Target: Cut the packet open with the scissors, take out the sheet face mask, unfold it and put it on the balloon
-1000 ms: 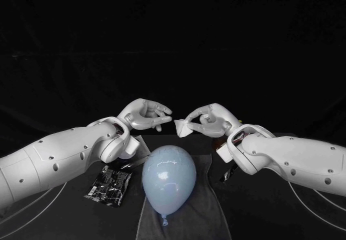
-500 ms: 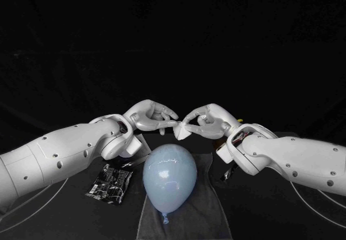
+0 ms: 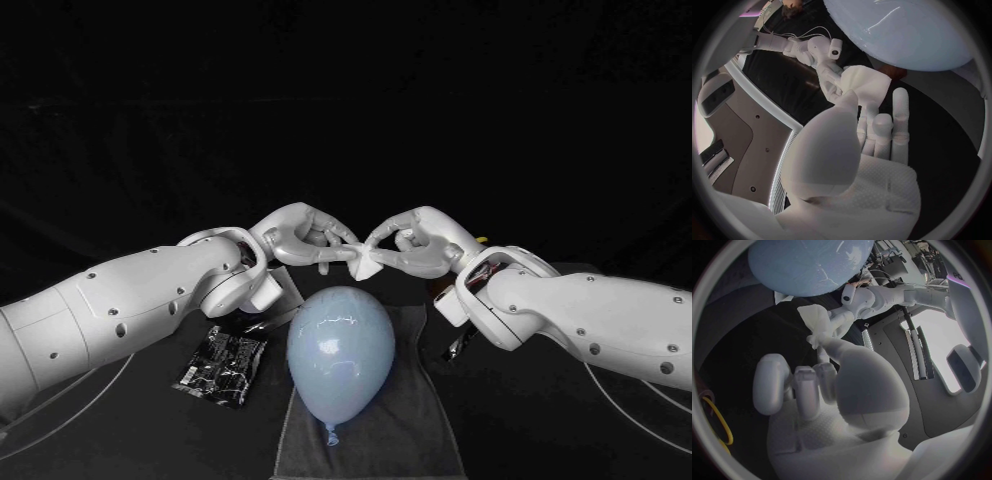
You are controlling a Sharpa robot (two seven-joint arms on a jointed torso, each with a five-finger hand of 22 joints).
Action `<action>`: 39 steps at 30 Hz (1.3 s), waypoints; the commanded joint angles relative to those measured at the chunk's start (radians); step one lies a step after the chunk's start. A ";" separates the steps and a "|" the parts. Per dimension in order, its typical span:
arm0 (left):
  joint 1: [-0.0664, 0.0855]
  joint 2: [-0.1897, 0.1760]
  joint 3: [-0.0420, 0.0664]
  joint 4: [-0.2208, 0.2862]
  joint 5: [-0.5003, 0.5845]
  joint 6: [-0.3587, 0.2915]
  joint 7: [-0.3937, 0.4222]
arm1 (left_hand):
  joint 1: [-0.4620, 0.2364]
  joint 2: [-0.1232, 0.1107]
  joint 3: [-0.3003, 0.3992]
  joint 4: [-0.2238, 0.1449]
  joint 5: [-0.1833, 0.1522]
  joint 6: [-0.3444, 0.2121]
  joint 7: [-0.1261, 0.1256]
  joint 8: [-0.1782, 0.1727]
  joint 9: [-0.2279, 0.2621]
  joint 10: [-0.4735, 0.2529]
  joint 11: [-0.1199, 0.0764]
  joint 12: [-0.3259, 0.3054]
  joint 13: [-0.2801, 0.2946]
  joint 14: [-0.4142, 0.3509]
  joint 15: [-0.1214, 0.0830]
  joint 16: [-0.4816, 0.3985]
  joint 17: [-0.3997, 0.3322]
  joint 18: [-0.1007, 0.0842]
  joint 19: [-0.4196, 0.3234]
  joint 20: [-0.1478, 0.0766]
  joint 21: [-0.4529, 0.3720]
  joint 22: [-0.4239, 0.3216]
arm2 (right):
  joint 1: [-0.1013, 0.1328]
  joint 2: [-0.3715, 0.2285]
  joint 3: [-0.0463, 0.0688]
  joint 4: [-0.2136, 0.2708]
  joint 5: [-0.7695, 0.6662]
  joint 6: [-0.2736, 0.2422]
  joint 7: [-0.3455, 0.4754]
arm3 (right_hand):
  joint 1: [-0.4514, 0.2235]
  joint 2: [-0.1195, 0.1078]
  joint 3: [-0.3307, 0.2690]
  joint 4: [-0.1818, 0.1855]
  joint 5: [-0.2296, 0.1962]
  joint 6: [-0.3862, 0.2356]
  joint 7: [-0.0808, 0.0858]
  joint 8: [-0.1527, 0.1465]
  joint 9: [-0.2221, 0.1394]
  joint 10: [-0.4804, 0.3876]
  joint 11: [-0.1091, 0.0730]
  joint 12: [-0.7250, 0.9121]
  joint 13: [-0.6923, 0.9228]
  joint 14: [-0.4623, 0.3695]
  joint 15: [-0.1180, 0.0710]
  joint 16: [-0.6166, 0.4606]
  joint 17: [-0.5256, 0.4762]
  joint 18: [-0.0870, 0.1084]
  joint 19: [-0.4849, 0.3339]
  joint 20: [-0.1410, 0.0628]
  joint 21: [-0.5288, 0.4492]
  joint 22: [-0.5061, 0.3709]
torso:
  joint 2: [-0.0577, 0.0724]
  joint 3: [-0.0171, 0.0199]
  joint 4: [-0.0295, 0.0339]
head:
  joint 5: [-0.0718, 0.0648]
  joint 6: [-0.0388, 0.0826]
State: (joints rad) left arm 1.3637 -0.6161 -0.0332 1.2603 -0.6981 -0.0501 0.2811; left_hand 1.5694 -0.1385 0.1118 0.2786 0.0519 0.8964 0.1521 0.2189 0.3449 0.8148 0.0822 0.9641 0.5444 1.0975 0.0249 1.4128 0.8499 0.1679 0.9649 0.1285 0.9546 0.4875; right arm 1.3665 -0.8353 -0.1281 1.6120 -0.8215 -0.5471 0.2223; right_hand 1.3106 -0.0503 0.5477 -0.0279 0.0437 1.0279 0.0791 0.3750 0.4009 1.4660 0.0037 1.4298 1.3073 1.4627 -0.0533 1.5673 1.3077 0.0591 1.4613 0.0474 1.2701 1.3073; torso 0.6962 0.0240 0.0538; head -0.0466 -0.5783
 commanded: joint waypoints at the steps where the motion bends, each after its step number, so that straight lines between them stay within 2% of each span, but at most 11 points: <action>1: 0.002 -0.002 0.001 0.000 -0.054 0.015 -0.013 | 0.008 -0.006 -0.006 0.001 -0.004 -0.003 0.000 -0.005 -0.001 -0.007 -0.003 0.008 0.002 0.006 0.000 0.004 0.002 0.015 0.000 -0.006 0.005 0.002 | 0.001 -0.002 0.002 0.002 -0.009 0.008 0.015 | 0.005 0.007 0.006 -0.001 0.005 0.005 0.001 0.006 0.057 0.020 0.001 -0.002 0.167 0.108 -0.005 0.003 0.263 -0.002 0.006 0.000 -0.005 0.187 | 0.000 0.0002 -0.0003 | 0.000 -0.001; 7: 0.002 -0.004 0.001 -0.001 -0.056 0.011 -0.017 | 0.012 0.000 -0.007 0.002 -0.004 0.011 -0.003 0.000 -0.001 -0.008 -0.003 0.019 0.006 0.010 -0.001 0.006 0.006 0.015 0.000 -0.007 0.009 0.005 | 0.001 -0.004 0.002 0.004 -0.006 0.009 0.015 | 0.005 0.007 0.006 -0.001 0.005 0.005 0.001 0.006 0.057 0.020 0.001 -0.002 0.167 0.108 -0.005 0.003 0.263 -0.002 0.006 0.000 -0.005 0.187 | 0.000 -0.0002 -0.0005 | 0.000 -0.001; 13: 0.002 -0.004 0.001 0.001 -0.044 0.009 -0.013 | 0.027 0.018 0.003 0.002 -0.004 0.032 -0.009 0.008 0.000 -0.009 -0.008 0.026 0.007 0.012 -0.004 0.006 0.007 0.016 -0.001 -0.008 0.014 0.009 | 0.001 -0.004 0.002 0.003 -0.005 0.010 0.015 | 0.005 0.007 0.006 -0.001 0.005 0.005 0.001 0.006 0.057 0.020 0.001 -0.002 0.167 0.108 -0.005 0.003 0.263 -0.002 0.006 0.000 -0.005 0.187 | 0.000 -0.0002 0.0000 | 0.001 0.000; 20: 0.002 -0.006 0.001 0.007 -0.018 -0.003 0.006 | 0.063 0.065 0.042 0.001 -0.004 0.086 -0.025 0.033 0.004 -0.005 -0.019 0.027 0.001 0.027 -0.013 0.011 0.026 0.016 -0.003 -0.015 0.024 0.017 | 0.001 -0.002 0.002 -0.001 -0.004 0.013 0.014 | 0.005 0.007 0.006 -0.001 0.005 0.005 0.001 0.006 0.057 0.020 0.001 -0.002 0.167 0.108 -0.005 0.003 0.263 -0.002 0.006 0.000 -0.005 0.187 | 0.000 -0.0004 -0.0002 | 0.001 0.000; 23: 0.002 -0.006 0.001 0.008 0.001 -0.013 0.015 | 0.082 0.099 0.075 -0.002 -0.003 0.119 -0.036 0.052 0.010 0.001 -0.027 0.022 -0.006 0.046 -0.020 0.016 0.049 0.017 -0.002 -0.020 0.033 0.023 | 0.001 -0.001 0.002 -0.004 -0.004 0.015 0.013 | 0.005 0.007 0.006 -0.001 0.005 0.005 0.001 0.006 0.057 0.020 0.001 -0.002 0.167 0.108 -0.005 0.003 0.263 -0.002 0.006 0.000 -0.005 0.187 | 0.000 -0.0006 -0.0005 | 0.002 -0.001; 29: 0.002 -0.008 0.001 0.005 0.027 -0.032 0.025 | 0.101 0.123 0.122 -0.018 -0.003 0.139 -0.041 0.082 0.030 0.016 -0.037 0.009 -0.020 0.068 -0.030 0.020 0.074 0.017 -0.001 -0.029 0.046 0.032 | 0.001 -0.001 0.002 -0.008 -0.004 0.014 0.012 | 0.005 0.007 0.006 -0.001 0.005 0.005 0.001 0.006 0.057 0.020 0.001 -0.002 0.167 0.108 -0.005 0.003 0.263 -0.002 0.006 0.000 -0.005 0.187 | 0.000 -0.0002 0.0000 | 0.001 -0.001; 39: 0.003 -0.014 0.001 0.003 0.007 -0.043 0.024 | 0.084 0.104 0.155 -0.022 -0.004 0.131 -0.043 0.111 0.053 0.035 -0.040 0.001 -0.031 0.083 -0.034 0.020 0.088 0.015 -0.003 -0.036 0.058 0.042 | 0.001 -0.006 0.002 -0.011 0.014 0.001 0.020 | 0.003 0.006 0.005 -0.002 0.005 -0.003 0.004 0.008 0.059 0.017 0.002 -0.008 0.164 0.108 -0.003 0.003 0.263 -0.002 0.006 0.001 -0.006 0.187 | 0.000 0.0000 -0.0006 | -0.001 -0.001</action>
State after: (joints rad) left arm 1.3648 -0.6293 -0.0334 1.2636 -0.6914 -0.0771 0.2890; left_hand 1.6622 -0.0353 0.2613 0.2565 0.0456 1.0287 0.1089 0.3273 0.3667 0.8424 0.0412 0.9690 0.5139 1.1758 -0.0104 1.4290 0.9371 0.1704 0.9631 0.0980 1.0064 0.5280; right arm 1.3669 -0.8408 -0.1271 1.6015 -0.8175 -0.5438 0.2274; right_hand 1.3106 -0.0503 0.5476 -0.0278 0.0463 1.0243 0.0832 0.3765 0.4075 1.4660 0.0038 1.4261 1.3073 1.4626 -0.0532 1.5673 1.3077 0.0591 1.4601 0.0485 1.2674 1.3073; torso 0.6959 0.0237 0.0532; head -0.0478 -0.5794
